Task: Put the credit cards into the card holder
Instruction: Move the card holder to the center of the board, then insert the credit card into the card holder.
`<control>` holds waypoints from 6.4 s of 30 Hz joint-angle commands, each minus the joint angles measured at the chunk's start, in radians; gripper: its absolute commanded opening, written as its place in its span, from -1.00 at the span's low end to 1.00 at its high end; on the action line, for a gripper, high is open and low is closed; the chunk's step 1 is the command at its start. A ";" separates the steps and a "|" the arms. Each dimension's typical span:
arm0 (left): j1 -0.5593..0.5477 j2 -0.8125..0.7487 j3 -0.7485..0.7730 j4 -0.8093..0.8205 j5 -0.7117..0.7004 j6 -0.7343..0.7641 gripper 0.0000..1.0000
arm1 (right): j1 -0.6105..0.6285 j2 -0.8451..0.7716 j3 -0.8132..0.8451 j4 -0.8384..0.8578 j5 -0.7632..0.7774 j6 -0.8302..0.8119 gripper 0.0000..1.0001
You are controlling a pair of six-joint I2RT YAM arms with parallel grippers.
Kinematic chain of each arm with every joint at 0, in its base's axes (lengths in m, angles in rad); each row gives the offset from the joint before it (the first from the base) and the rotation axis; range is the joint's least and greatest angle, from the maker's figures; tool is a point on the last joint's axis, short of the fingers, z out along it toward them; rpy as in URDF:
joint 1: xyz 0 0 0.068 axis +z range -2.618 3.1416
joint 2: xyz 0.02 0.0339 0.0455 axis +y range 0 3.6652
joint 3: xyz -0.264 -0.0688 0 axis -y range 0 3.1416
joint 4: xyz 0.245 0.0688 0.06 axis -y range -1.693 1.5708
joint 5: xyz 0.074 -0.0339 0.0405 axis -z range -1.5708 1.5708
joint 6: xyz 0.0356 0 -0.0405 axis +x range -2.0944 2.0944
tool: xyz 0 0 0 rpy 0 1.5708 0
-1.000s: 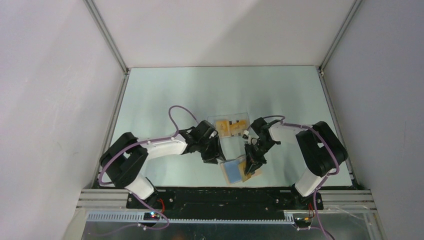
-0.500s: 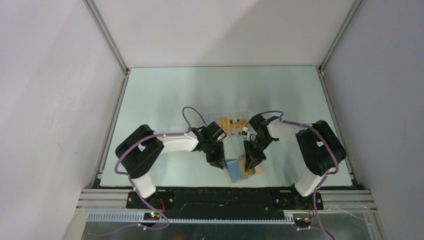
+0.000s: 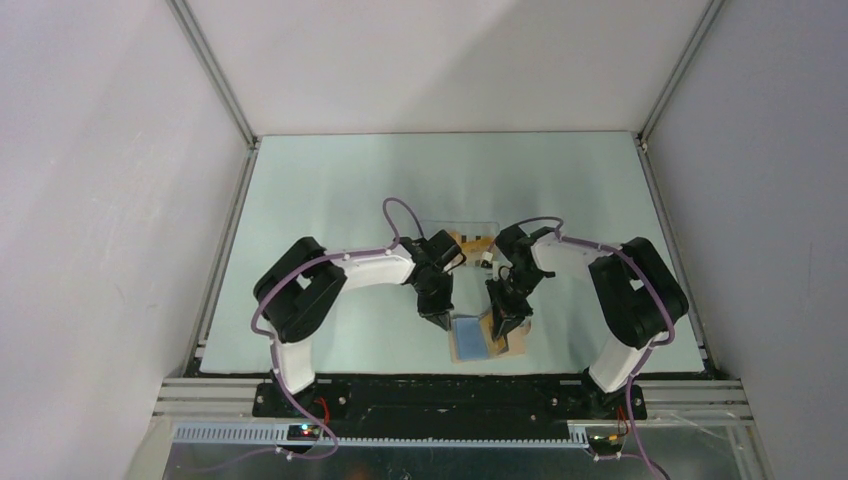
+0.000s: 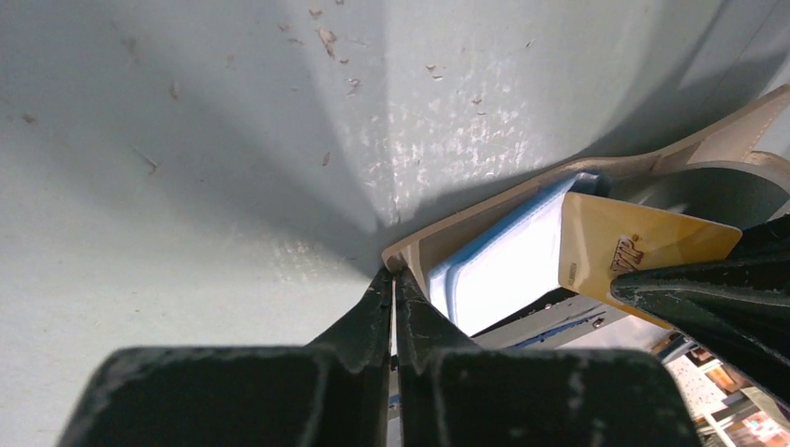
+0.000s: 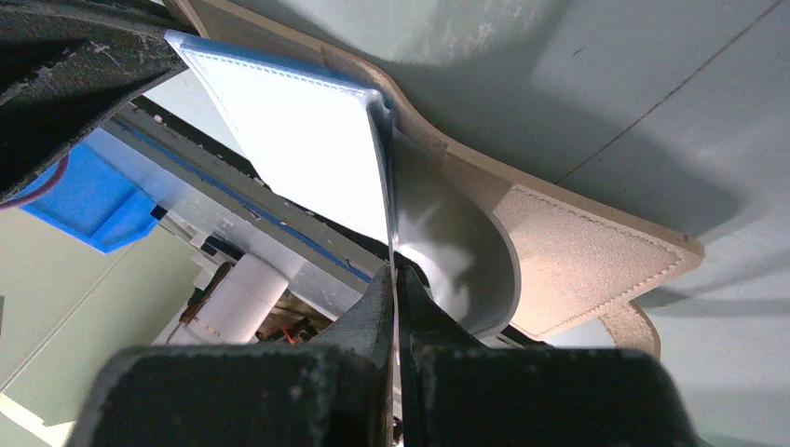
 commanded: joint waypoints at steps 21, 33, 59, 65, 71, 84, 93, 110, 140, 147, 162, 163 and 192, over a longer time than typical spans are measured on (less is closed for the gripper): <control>0.015 0.139 0.168 0.042 -0.128 0.088 -0.92 | -0.021 -0.104 -0.084 0.146 -0.076 0.005 -1.00; 0.040 0.166 0.191 0.033 -0.126 0.107 -0.92 | -0.042 -0.140 -0.154 0.288 -0.127 0.130 -1.00; 0.048 0.128 0.166 -0.014 -0.064 0.163 -0.86 | -0.061 -0.177 -0.202 0.433 -0.128 0.149 -1.00; 0.046 0.125 0.162 -0.023 -0.065 0.162 -0.94 | -0.065 -0.197 -0.203 0.451 -0.055 0.169 -1.00; 0.043 0.126 0.152 -0.023 -0.051 0.146 -1.00 | -0.061 -0.217 -0.216 0.518 -0.029 0.226 -1.00; 0.045 0.067 0.125 -0.045 -0.122 0.127 -1.00 | -0.050 -0.334 -0.279 0.581 -0.032 0.383 -1.00; 0.045 0.041 0.107 -0.049 -0.133 0.124 -1.00 | -0.041 -0.272 -0.301 0.614 -0.030 0.381 -1.00; 0.057 -0.002 0.086 -0.050 -0.144 0.097 -1.00 | -0.060 -0.175 -0.280 0.510 0.005 0.329 -0.11; 0.054 -0.014 0.045 -0.045 -0.112 0.079 -1.00 | -0.073 -0.228 -0.320 0.576 0.029 0.369 -0.93; 0.041 0.003 0.053 -0.044 -0.108 0.071 -1.00 | -0.105 -0.229 -0.362 0.640 -0.017 0.434 -1.00; 0.029 0.026 0.061 -0.032 -0.103 0.061 -1.00 | -0.100 -0.253 -0.460 0.850 -0.064 0.600 -1.00; 0.029 0.026 0.060 -0.032 -0.102 0.061 -1.00 | -0.098 -0.253 -0.461 0.866 -0.060 0.608 -1.00; 0.028 0.026 0.057 -0.022 -0.097 0.061 -1.00 | 0.022 -0.283 -0.410 0.746 0.038 0.549 0.36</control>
